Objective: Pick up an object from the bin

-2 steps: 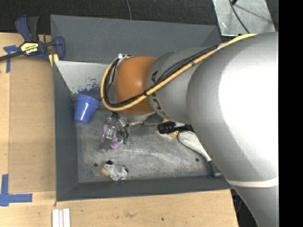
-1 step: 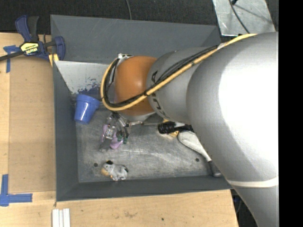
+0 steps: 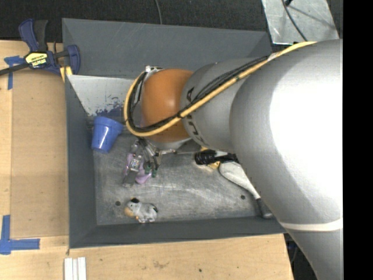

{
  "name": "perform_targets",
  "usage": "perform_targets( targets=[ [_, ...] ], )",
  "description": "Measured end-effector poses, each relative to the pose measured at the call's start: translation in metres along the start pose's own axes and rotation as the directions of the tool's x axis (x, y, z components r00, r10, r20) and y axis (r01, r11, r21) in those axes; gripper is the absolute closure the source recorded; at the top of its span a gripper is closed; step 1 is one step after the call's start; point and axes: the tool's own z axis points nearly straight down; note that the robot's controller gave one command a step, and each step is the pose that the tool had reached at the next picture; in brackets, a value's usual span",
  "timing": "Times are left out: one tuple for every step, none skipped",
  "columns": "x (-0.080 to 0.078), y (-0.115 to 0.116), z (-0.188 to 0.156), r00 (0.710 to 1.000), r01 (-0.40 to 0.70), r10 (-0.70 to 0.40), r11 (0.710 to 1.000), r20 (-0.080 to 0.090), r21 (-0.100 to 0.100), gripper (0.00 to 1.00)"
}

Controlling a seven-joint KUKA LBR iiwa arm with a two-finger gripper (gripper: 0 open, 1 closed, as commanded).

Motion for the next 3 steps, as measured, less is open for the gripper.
perform_targets(
  targets=[
    [0.001, -0.001, -0.004, 1.0, 0.0, 0.0, 1.0, -0.007, 0.005, 1.0],
    [0.003, -0.002, -0.018, 1.0, 0.0, 0.001, 1.0, -0.016, 0.011, 1.0],
    [0.002, -0.002, -0.04, 1.0, -0.001, 0.001, 1.0, -0.016, 0.01, 1.0]
  ],
)
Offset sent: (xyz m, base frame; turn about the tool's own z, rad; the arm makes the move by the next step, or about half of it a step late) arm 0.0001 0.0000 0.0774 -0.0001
